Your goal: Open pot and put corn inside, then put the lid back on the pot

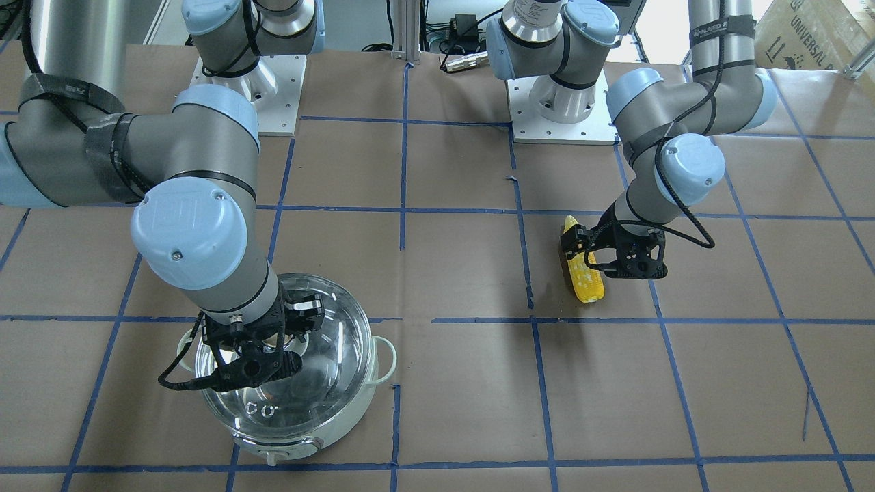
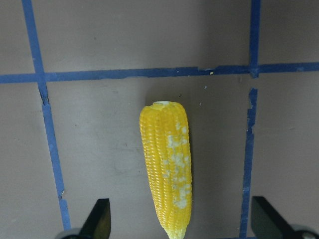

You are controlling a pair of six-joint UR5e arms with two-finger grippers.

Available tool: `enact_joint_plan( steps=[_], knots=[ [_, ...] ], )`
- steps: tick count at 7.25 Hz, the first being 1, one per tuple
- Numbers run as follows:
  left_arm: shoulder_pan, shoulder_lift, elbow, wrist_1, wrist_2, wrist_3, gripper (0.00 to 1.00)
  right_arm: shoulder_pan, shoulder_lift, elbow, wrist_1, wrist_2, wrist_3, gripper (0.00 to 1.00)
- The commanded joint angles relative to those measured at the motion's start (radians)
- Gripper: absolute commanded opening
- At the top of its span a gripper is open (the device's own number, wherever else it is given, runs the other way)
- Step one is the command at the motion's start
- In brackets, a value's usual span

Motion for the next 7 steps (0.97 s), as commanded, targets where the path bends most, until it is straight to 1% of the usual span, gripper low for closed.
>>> enact_joint_plan(
  steps=[1,2,3,4,5,6,7],
  knots=[
    [0.000,-0.049,-0.062,0.146,0.001,0.003,1.00,-0.001,-0.015,-0.026,0.059,-0.012,-0.006,0.43],
    [0.000,-0.049,-0.067,0.146,-0.002,0.004,0.97,-0.008,-0.041,-0.029,0.082,-0.010,-0.008,0.42],
    [0.000,-0.035,-0.067,0.146,-0.004,0.006,0.75,-0.013,-0.079,-0.032,0.128,-0.012,-0.011,0.41],
    [0.002,-0.044,-0.064,0.145,-0.001,0.009,0.43,-0.021,-0.141,-0.030,0.198,-0.013,-0.013,0.41],
    [-0.009,-0.032,-0.068,0.136,-0.005,-0.003,0.15,-0.040,-0.206,-0.023,0.258,-0.015,-0.014,0.39],
    [-0.009,-0.030,-0.056,0.126,-0.002,-0.005,0.07,-0.073,-0.269,-0.014,0.297,-0.012,-0.040,0.37],
    [-0.020,-0.030,-0.018,0.102,-0.005,-0.040,0.06,-0.111,-0.332,0.000,0.375,-0.001,-0.052,0.36]
  ],
)
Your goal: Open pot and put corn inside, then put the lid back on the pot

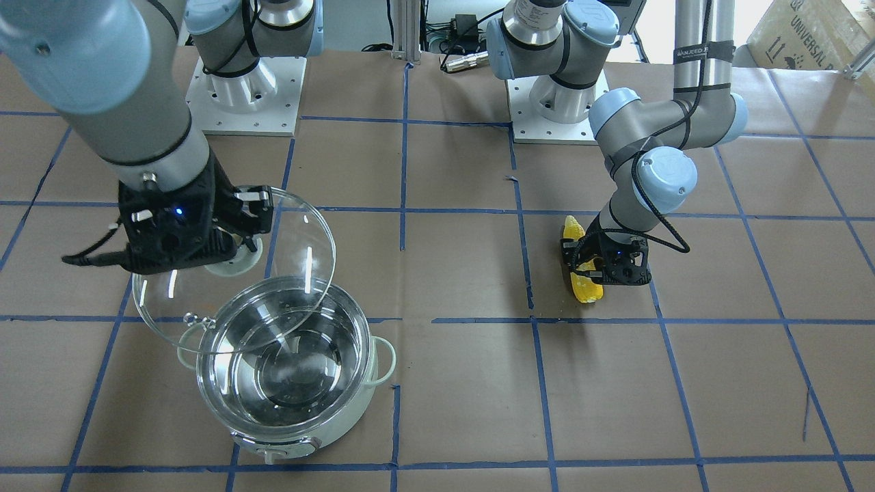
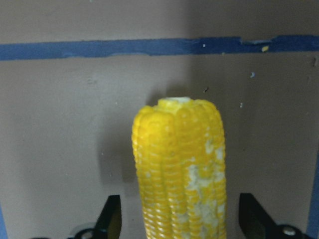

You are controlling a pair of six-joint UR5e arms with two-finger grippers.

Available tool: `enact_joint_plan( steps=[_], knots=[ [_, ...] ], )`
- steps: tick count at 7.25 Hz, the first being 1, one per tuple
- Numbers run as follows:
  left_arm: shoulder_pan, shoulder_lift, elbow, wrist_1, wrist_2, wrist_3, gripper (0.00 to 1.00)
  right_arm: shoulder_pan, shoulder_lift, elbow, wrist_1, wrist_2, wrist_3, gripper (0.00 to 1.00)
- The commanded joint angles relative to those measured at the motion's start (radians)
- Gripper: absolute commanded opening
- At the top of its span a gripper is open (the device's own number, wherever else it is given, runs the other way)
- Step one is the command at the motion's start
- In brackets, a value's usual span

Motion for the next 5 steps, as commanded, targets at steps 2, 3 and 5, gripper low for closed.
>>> enact_joint_plan(
  steps=[2,3,5],
  knots=[
    [-0.095,-0.001,0.242,-0.276,-0.080,-0.179,0.06,-0.110,-0.148,0.108,0.090,0.014,-0.034,0.36],
    [-0.173,-0.017,0.368,-0.351,-0.074,-0.243,0.06,-0.121,-0.180,0.157,0.086,0.012,-0.035,0.36],
    [-0.326,-0.078,0.563,-0.427,-0.083,-0.323,0.06,-0.121,-0.200,0.192,0.064,0.002,-0.035,0.36]
  ],
)
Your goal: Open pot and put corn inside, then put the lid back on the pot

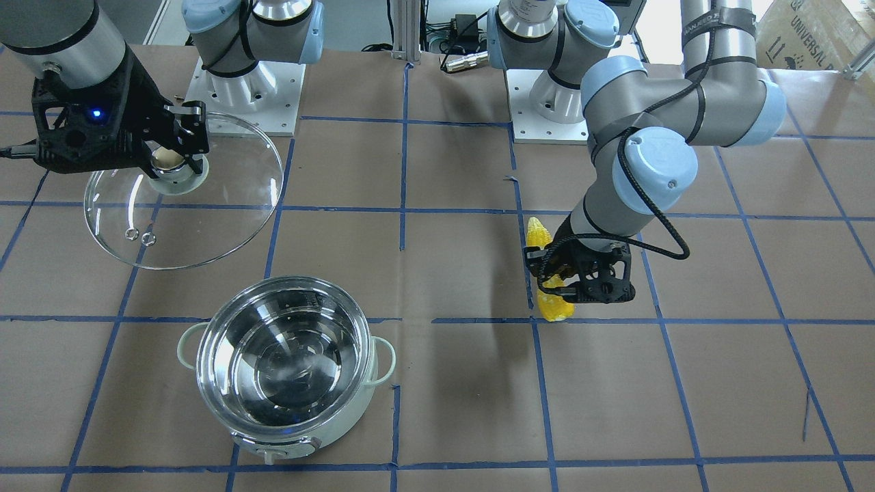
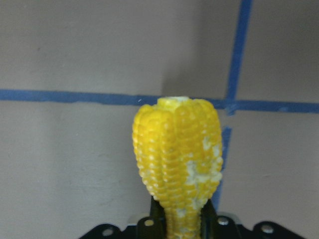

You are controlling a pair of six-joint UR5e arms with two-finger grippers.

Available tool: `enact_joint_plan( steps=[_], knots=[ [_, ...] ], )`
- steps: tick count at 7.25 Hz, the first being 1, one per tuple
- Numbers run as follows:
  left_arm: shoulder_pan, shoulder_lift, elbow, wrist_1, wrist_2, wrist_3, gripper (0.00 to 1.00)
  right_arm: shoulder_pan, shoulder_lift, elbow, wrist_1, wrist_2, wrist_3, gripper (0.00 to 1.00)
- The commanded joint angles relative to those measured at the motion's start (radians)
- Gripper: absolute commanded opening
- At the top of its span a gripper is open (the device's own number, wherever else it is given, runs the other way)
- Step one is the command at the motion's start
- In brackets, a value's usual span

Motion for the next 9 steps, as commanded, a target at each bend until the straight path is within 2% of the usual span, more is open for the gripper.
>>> enact_joint_plan(
  steps=[1,4,7,9],
  knots=[
    [-0.189,-0.076,0.189,-0.039,0.007,-0.081,0.06,-0.004,-0.012,0.025,-0.007,-0.014,-0.009,0.36],
    [-0.346,-0.231,0.420,-0.037,0.009,-0.173,0.07,-0.003,-0.017,0.030,0.006,-0.055,0.003,0.36],
    [-0.417,-0.442,0.699,-0.074,0.009,-0.263,0.08,0.000,-0.072,0.114,-0.005,-0.055,0.016,0.34],
    [-0.431,-0.489,0.749,-0.080,0.015,-0.267,0.09,0.002,-0.083,0.123,-0.008,-0.067,0.013,0.34]
  ],
)
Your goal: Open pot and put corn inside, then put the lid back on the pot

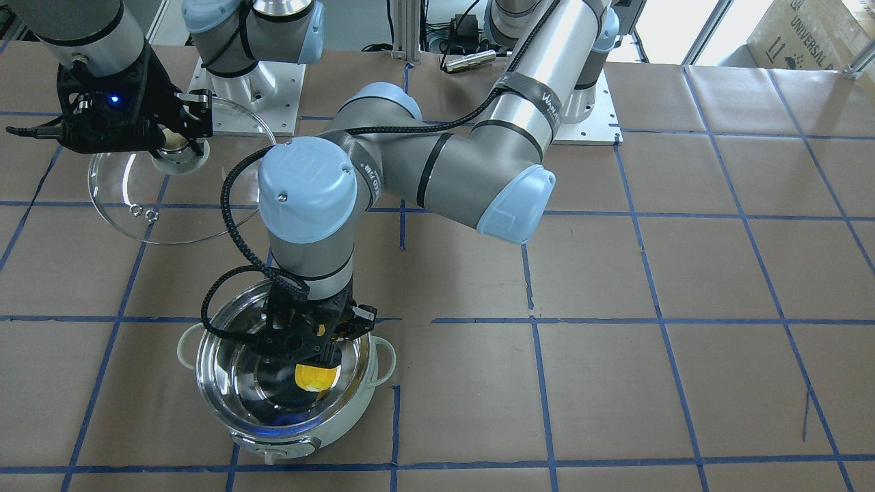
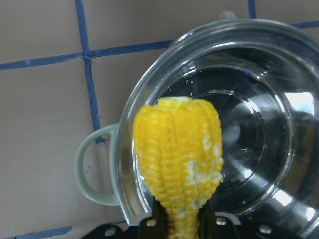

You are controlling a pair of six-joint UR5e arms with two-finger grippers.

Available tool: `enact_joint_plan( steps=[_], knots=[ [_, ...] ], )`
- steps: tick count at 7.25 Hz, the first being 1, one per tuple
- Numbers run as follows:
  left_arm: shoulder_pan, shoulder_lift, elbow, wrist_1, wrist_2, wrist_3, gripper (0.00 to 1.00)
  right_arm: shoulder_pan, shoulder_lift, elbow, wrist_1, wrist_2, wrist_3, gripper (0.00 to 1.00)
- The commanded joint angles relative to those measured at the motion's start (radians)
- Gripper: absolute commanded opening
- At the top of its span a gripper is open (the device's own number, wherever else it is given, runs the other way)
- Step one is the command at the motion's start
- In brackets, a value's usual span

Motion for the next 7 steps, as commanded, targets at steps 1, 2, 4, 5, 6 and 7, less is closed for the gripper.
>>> enact_joint_plan(
  steps=[1,2,4,5,6,7],
  knots=[
    [-0.008,-0.033,0.034,-0.003,0.001,-0.006,0.14,0.002,-0.007,0.007,-0.005,-0.019,-0.006,0.34],
    [-0.008,-0.034,0.034,0.000,0.001,-0.007,0.84,0.004,-0.007,0.009,-0.028,-0.053,-0.007,0.34],
    [0.000,-0.031,0.043,-0.001,0.000,-0.007,1.00,0.004,-0.007,0.009,-0.028,-0.053,-0.007,0.34],
    [0.007,-0.028,0.044,-0.003,-0.005,-0.006,1.00,0.004,-0.007,0.009,-0.028,-0.053,-0.007,0.34],
    [0.013,-0.016,0.036,-0.004,-0.008,-0.001,1.00,0.004,-0.007,0.009,-0.027,-0.048,-0.006,0.34],
    [0.032,-0.010,0.031,-0.006,-0.008,0.005,1.00,0.004,-0.007,0.010,-0.025,-0.045,-0.006,0.34]
  ],
)
